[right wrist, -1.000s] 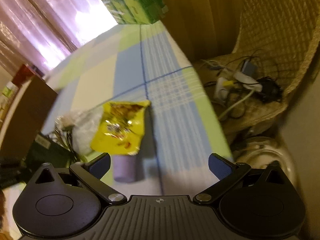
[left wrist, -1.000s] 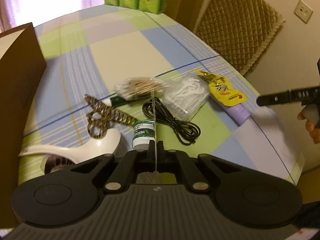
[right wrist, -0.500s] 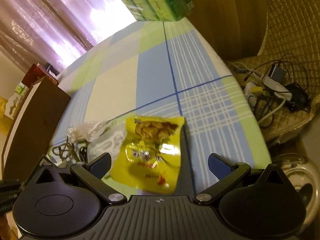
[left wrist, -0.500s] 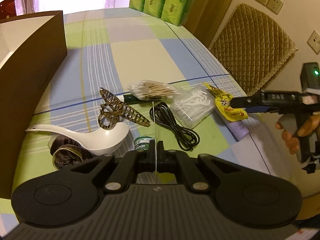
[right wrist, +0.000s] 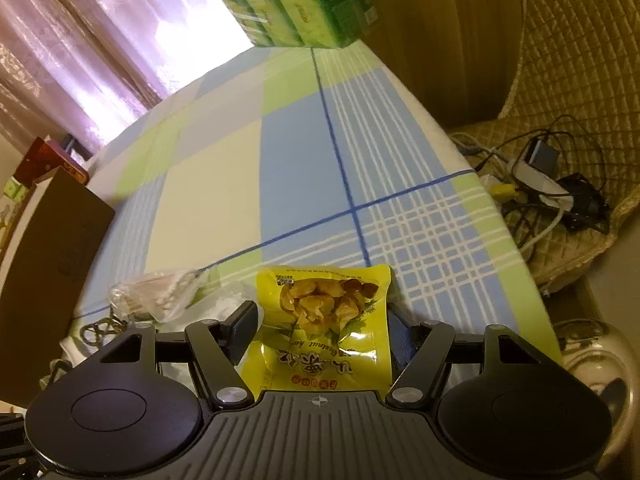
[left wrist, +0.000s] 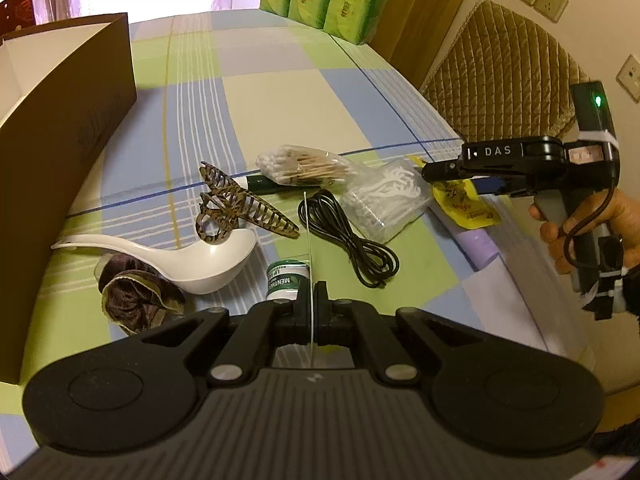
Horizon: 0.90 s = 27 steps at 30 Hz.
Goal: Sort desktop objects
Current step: 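Grasp the yellow snack pouch with the right tool, then carry the green package and yellow pouch with both tools over the box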
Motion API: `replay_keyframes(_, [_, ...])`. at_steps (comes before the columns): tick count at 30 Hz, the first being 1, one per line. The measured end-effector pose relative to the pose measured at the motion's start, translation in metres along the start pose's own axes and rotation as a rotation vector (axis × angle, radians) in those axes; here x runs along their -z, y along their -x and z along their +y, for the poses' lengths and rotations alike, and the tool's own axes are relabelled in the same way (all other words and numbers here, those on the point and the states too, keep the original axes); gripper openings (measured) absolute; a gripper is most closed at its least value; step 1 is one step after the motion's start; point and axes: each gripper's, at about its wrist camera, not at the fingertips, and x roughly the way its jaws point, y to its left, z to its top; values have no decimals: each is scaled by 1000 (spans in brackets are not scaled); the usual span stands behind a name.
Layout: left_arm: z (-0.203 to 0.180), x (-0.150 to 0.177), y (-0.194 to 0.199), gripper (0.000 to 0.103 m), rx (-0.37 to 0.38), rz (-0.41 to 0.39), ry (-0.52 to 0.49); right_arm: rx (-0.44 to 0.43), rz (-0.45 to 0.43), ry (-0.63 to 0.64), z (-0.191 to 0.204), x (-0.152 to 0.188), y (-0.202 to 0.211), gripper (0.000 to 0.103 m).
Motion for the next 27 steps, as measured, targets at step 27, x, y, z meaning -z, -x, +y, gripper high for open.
replay_keyframes(27, [-5,9,-1,0,-8,-2,-33,-42,-66,114,24,15,27,36])
